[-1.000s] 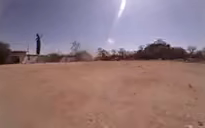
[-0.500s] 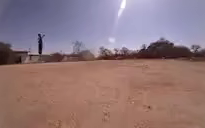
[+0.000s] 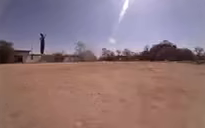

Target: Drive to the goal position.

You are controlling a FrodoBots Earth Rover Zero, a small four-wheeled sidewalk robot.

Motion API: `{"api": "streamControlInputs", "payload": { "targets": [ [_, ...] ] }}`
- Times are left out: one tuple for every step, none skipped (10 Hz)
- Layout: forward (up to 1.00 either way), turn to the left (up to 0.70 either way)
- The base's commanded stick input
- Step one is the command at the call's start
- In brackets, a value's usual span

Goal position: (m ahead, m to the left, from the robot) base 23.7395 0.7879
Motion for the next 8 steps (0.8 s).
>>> {"api": "streamControlInputs", "payload": {
  "targets": [
    [1.00, 0.00],
    [1.00, 0.00],
    [1.00, 0.00],
    [1.00, 0.00],
    [1.00, 0.00],
    [1.00, 0.00],
    [1.00, 0.00],
    [1.00, 0.00]
  ]
}}
